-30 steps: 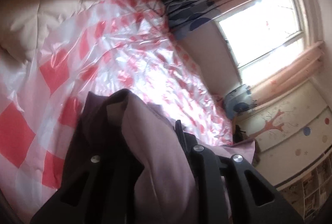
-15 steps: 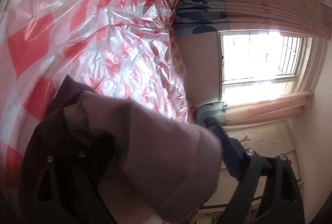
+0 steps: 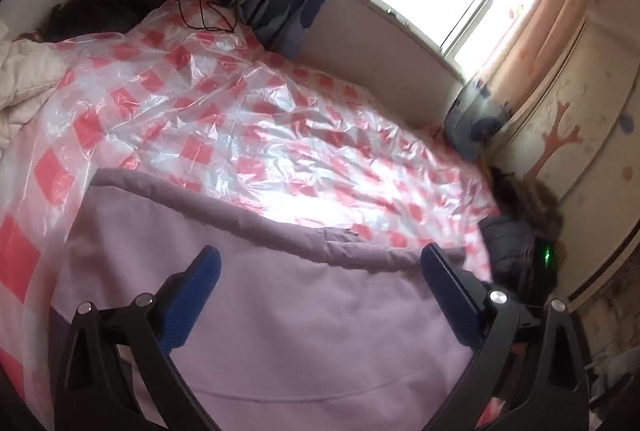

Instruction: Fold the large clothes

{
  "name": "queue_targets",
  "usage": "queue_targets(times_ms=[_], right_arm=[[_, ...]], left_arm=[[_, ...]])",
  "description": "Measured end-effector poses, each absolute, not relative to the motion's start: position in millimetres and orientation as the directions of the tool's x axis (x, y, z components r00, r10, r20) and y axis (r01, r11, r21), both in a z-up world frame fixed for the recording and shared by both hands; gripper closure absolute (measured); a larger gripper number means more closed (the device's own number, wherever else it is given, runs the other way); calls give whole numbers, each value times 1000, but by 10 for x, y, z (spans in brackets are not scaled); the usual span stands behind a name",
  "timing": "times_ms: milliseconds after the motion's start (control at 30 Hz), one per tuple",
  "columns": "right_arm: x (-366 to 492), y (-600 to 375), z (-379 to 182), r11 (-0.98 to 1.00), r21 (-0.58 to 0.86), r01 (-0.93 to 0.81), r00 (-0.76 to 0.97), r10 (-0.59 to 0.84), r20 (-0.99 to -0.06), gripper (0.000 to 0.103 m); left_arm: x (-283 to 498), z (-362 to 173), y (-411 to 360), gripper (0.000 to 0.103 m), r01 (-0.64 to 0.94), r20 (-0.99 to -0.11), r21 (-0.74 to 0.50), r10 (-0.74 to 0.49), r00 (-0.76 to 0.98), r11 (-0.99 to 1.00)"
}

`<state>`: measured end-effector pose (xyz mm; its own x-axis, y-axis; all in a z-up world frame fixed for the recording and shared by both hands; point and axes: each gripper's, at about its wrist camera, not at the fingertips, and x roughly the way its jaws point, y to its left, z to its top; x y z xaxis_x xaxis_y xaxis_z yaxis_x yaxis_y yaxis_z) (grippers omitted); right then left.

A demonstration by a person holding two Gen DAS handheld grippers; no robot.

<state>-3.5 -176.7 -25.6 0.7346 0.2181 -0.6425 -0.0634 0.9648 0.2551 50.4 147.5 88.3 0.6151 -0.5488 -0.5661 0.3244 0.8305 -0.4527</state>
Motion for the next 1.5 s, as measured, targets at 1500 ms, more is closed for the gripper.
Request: queue_targets(times_ms=[1500], right_arm=[[749,-2774,-1306,897,397,195,685,164,-709,6]], left_arm=[[1188,-330,723,8,237,-759,-291,-375,532,927]])
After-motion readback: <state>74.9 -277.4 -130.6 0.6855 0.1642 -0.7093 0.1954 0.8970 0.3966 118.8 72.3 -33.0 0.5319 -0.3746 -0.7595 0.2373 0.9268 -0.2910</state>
